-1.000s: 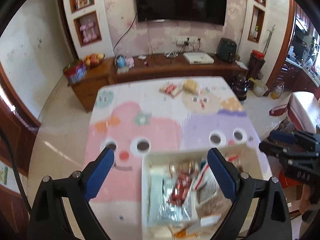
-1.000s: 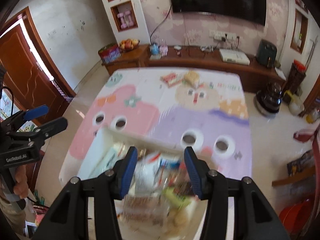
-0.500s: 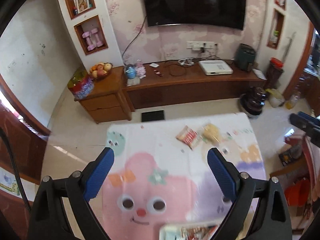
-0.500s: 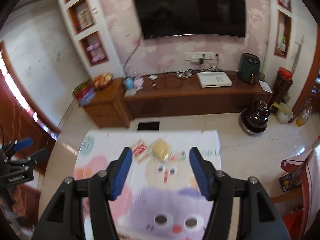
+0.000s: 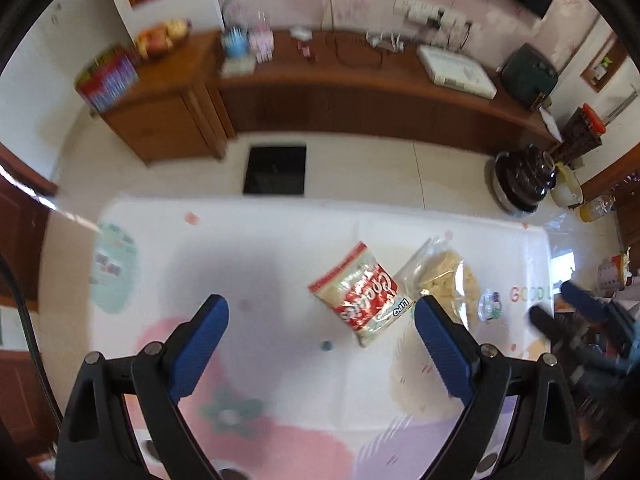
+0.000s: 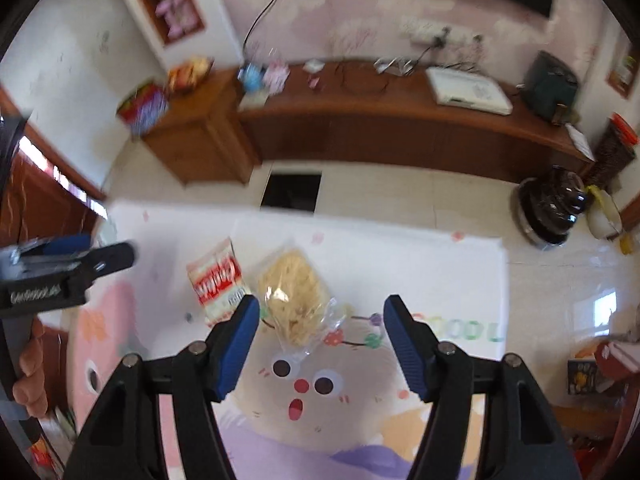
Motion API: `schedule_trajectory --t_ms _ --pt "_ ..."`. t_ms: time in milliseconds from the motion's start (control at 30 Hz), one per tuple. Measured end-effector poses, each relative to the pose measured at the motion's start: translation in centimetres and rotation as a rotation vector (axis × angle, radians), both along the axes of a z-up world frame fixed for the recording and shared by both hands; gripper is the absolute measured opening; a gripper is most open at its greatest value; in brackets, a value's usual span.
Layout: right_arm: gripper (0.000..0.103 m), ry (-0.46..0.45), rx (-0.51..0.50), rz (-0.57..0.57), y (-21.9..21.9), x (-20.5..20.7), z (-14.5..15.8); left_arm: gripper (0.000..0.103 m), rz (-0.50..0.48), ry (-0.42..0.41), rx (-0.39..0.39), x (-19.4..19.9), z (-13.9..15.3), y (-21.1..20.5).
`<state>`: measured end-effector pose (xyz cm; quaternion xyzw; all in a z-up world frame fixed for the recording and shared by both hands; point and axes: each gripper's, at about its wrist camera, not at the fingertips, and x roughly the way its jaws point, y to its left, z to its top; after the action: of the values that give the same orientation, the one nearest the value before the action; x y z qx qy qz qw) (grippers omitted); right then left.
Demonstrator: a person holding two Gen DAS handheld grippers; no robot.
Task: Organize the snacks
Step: 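Grasp the red Cooleta cookie pack with the left tool while the right tool grasps the clear crisp bag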
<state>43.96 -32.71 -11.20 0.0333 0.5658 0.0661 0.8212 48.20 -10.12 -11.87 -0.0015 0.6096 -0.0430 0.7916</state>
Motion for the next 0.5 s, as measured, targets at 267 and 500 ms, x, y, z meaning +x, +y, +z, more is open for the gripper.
schedule_trajectory --t_ms 267,500 --pt "0.079 0.019 -0.161 0.196 5.3 0.8 -6.2 0.094 0.056 0.096 -0.034 1.7 -7.9 -2.3" --pt "0.071 0.081 -0.140 0.163 5.3 2.1 -10.1 0.094 0.081 0.123 -0.021 2.2 -10.7 -3.2"
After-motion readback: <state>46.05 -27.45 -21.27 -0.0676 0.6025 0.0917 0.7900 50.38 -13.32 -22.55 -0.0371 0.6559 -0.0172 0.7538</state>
